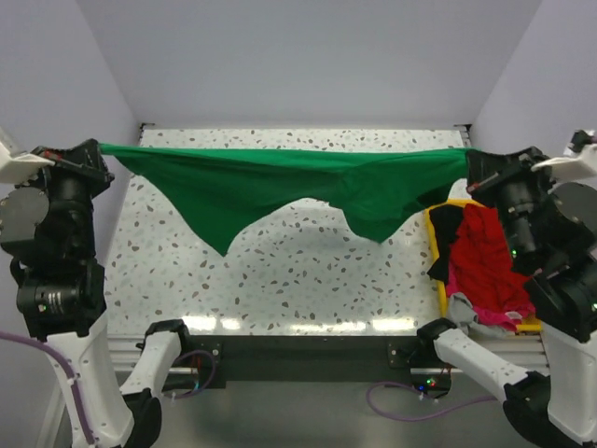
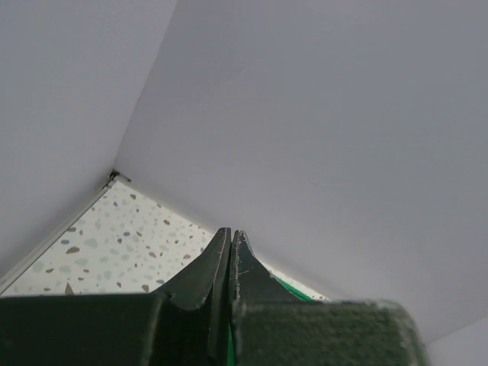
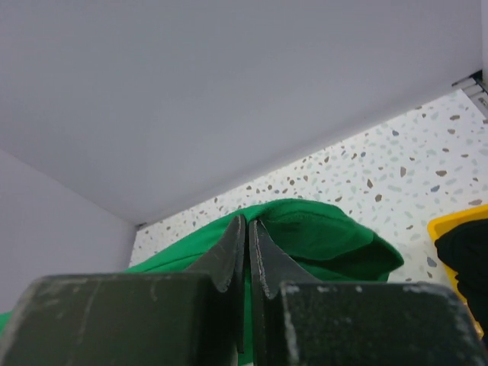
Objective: Fold and stack the t-shirts
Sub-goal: Flatten the tshirt out
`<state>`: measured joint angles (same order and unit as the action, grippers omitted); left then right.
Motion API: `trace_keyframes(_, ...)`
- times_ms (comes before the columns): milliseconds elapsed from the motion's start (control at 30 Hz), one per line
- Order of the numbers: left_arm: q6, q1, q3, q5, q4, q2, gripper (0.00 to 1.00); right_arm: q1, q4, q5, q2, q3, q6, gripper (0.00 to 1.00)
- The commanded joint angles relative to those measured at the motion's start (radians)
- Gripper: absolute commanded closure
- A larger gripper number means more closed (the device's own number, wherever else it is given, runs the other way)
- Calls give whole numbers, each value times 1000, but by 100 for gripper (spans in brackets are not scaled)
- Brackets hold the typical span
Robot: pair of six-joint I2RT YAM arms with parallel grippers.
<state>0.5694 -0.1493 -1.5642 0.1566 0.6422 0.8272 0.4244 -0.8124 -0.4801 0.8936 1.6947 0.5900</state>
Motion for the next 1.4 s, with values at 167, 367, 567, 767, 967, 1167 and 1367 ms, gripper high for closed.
trace_keyframes(167, 56, -7, -74, -6, -89, 70, 100, -4, 53, -20, 34, 46, -87, 100)
trace_keyframes(367, 84, -7, -14, -98, -290, 208, 100, -4, 244, -9, 174, -24, -113, 100)
trace_keyframes(567, 99, -7, -43, -135, -469, 432, 100, -35, 436, 61, 428, 70, -110, 100)
trace_keyframes(767, 104, -10, -377, -152, -438, 708, 100, -118, 444, 166, 657, 388, -67, 100)
trace_keyframes(967, 90, -53, -502, -175, -418, 731, 100, -184, 397, 235, 720, 488, -24, 100)
trace_keyframes(1167, 104, -62, -47, -169, -521, 515, 100, -207, 392, 291, 588, 156, 4, 100)
trace_keyframes(1367, 135, -62, 471, -160, -547, 372, 100, -266, 360, 383, 541, -224, 21, 100)
